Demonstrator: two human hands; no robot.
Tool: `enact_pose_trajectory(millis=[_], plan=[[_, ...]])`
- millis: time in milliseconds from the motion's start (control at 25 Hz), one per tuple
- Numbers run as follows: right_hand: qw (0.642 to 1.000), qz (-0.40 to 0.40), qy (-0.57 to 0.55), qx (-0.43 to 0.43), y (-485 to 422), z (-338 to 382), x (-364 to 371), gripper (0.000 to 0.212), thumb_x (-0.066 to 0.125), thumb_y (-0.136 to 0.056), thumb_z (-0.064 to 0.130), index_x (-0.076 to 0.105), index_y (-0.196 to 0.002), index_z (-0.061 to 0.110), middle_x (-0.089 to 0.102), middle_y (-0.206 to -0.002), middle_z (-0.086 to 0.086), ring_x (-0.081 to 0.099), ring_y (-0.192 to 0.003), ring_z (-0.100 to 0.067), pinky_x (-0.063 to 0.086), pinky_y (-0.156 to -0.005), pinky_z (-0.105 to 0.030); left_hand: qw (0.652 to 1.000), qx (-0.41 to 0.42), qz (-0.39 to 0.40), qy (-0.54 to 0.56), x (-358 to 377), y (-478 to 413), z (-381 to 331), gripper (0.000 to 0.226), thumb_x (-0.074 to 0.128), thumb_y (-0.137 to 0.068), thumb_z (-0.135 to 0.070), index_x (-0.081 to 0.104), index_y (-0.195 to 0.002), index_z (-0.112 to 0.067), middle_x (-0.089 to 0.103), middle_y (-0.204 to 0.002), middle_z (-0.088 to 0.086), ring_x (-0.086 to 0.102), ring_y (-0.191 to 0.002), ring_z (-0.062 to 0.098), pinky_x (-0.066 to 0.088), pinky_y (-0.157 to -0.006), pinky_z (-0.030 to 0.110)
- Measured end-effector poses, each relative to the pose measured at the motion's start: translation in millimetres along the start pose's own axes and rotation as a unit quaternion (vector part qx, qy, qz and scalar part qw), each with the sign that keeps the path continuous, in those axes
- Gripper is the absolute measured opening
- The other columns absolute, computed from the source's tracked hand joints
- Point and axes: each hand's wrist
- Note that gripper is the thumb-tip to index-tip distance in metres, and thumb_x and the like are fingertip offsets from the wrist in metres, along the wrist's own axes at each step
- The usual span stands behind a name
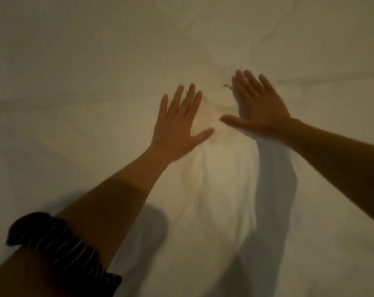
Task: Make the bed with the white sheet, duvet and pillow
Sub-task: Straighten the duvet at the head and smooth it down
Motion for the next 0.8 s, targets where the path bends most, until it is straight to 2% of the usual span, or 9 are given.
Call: enact_pose_trajectory(millis=[80, 160, 240, 360, 480, 600, 720, 800], plan=[[1.000, 0.006, -0.010, -0.029, -4, -9, 4, 0.094, 0.016, -0.085, 0.076, 0.016, -0.150, 0.007, 0.013, -0.158, -0.010, 0.009, -0.146, -0.023, 0.001, -0.118, -0.037, 1.000, -0.004, 0.006, -0.001, 4, -18, -14, 0.086, 0.020, -0.086, -0.070, 0.018, -0.151, -0.014, 0.013, -0.159, 0.006, 0.007, -0.147, 0.026, 0.001, -0.116, 0.049], [0.998, 0.015, -0.038, -0.053, 17, 7, 16, 0.092, 0.013, -0.088, 0.073, 0.022, -0.149, 0.004, 0.021, -0.156, -0.014, 0.016, -0.145, -0.026, 0.005, -0.117, -0.038, 0.999, 0.035, 0.016, 0.014, 10, -9, -37, 0.091, 0.028, -0.082, -0.072, 0.029, -0.148, -0.008, 0.026, -0.155, 0.010, 0.018, -0.145, 0.027, 0.007, -0.116, 0.049], [0.997, 0.020, -0.059, -0.046, 52, 26, 26, 0.093, 0.019, -0.088, 0.072, 0.026, -0.147, 0.000, 0.023, -0.154, -0.017, 0.018, -0.144, -0.028, 0.010, -0.118, -0.040, 0.997, 0.063, 0.019, 0.043, 16, 20, -58, 0.098, 0.040, -0.077, -0.074, 0.037, -0.143, -0.001, 0.032, -0.152, 0.014, 0.024, -0.143, 0.027, 0.013, -0.116, 0.050], [0.995, 0.038, -0.069, -0.062, 106, 51, 24, 0.097, 0.030, -0.085, 0.073, 0.025, -0.147, -0.002, 0.019, -0.155, -0.018, 0.014, -0.145, -0.028, 0.013, -0.118, -0.042, 0.994, 0.082, 0.049, 0.052, 12, 72, -79, 0.109, 0.049, -0.071, -0.076, 0.033, -0.143, 0.004, 0.027, -0.153, 0.017, 0.019, -0.144, 0.025, 0.016, -0.116, 0.050], [0.996, 0.051, -0.053, -0.056, 138, 63, 16, 0.096, 0.034, -0.086, 0.073, 0.022, -0.148, 0.000, 0.015, -0.156, -0.017, 0.010, -0.146, -0.028, 0.013, -0.118, -0.043, 0.994, 0.077, 0.074, 0.035, 7, 102, -85, 0.111, 0.045, -0.071, -0.079, 0.028, -0.146, 0.001, 0.022, -0.155, 0.014, 0.012, -0.145, 0.024, 0.011, -0.116, 0.047], [0.995, 0.051, -0.079, -0.038, 197, 99, 24, 0.093, 0.046, -0.083, 0.067, 0.032, -0.143, -0.003, 0.023, -0.153, -0.019, 0.018, -0.144, -0.031, 0.018, -0.116, -0.045, 0.989, 0.112, 0.082, 0.052, 10, 155, -100, 0.106, 0.051, -0.068, -0.072, 0.034, -0.144, 0.000, 0.024, -0.154, 0.013, 0.014, -0.146, 0.026, 0.012, -0.116, 0.050], [0.994, 0.070, -0.057, -0.061, 265, 138, 40, 0.091, 0.044, -0.084, 0.067, 0.034, -0.142, -0.002, 0.027, -0.152, -0.019, 0.020, -0.144, -0.030, 0.022, -0.114, -0.046, 0.983, 0.126, 0.105, 0.081, 19, 227, -118, 0.100, 0.053, -0.072, -0.070, 0.034, -0.145, -0.005, 0.023, -0.155, 0.008, 0.014, -0.146, 0.022, 0.013, -0.116, 0.048], [0.994, 0.085, -0.054, -0.038, 281, 150, 43, 0.089, 0.041, -0.086, 0.067, 0.031, -0.143, -0.001, 0.026, -0.152, -0.019, 0.020, -0.144, -0.029, 0.020, -0.115, -0.045, 0.985, 0.110, 0.096, 0.095, 23, 246, -117, 0.099, 0.054, -0.073, -0.068, 0.031, -0.146, -0.006, 0.022, -0.155, 0.007, 0.015, -0.145, 0.021, 0.011, -0.117, 0.046]])
Point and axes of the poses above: each hand's wrist, its own y-axis away from the middle knuckle, its own x-axis out of the palm, z = x × y
